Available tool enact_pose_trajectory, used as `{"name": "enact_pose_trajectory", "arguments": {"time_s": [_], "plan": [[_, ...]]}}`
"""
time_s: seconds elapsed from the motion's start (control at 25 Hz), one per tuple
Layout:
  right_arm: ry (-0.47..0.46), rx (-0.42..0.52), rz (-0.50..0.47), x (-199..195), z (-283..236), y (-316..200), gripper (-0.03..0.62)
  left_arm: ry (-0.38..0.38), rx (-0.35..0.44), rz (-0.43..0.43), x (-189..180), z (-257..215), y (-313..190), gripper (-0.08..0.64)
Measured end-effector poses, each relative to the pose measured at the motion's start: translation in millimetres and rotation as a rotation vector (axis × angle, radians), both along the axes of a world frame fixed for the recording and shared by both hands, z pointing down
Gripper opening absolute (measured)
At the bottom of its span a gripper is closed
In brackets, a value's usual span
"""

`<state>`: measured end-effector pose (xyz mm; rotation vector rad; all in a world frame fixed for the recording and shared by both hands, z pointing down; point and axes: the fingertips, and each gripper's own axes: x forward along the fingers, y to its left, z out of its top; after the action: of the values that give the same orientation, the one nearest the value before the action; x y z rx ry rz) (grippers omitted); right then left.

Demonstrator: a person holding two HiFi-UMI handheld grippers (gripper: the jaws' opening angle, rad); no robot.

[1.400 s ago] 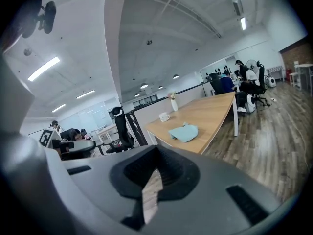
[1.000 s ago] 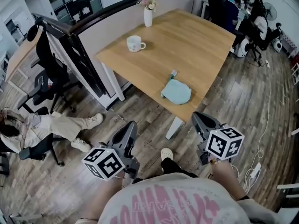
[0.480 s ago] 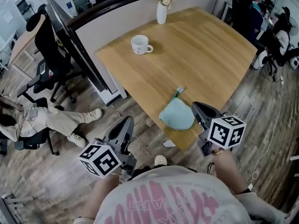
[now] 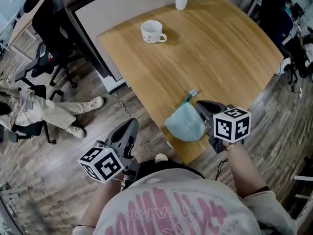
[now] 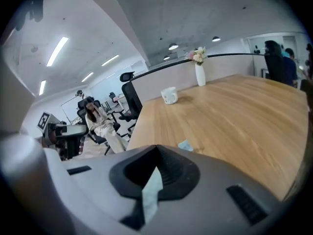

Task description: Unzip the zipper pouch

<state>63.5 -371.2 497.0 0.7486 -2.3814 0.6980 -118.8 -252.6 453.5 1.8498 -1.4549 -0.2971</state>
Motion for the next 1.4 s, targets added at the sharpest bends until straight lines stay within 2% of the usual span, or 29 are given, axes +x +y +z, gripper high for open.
{"name": "enact_pose_trajectory", "arguments": {"time_s": [0.12,0.24,0.36,0.44,0.56,0.72,0.84,1.0,1.4], "plan": [[0.082,-0.001,-0.177,-16.0,12.1,-5.5,0.004,0.002,-0.015,-0.017,-2.6,2.7,-3.9,0.000],[0.200,0.030,-0.464,-31.9,24.8,-0.5,0.086,0.001,-0.027,-0.027,-4.2,5.1,-4.2,0.000],[0.314,0.151,-0.768,-45.6,32.3,4.8,0.092,-0.011,-0.047,-0.042,-8.5,8.9,-1.3,0.000],[0.354,0.181,-0.940,-52.9,37.4,11.8,0.097,-0.013,-0.060,-0.061,-13.6,10.0,3.4,0.000],[0.402,0.154,-1.130,-60.0,48.2,21.8,0.132,-0.026,-0.068,-0.092,-24.5,7.9,9.5,0.000],[0.557,0.147,-1.312,-51.6,73.1,26.9,0.171,-0.034,-0.067,-0.130,-32.9,3.8,14.2,0.000],[0.645,0.173,-1.376,-46.1,90.7,30.8,0.186,-0.042,-0.068,-0.149,-37.2,3.4,18.9,0.000],[0.651,0.179,-1.363,-44.4,96.0,34.0,0.158,-0.041,-0.067,-0.161,-38.6,3.4,21.8,0.000],[0.539,0.142,-1.146,-33.0,91.0,33.5,0.034,-0.048,-0.055,-0.116,-22.4,-0.6,17.5,0.000]]}}
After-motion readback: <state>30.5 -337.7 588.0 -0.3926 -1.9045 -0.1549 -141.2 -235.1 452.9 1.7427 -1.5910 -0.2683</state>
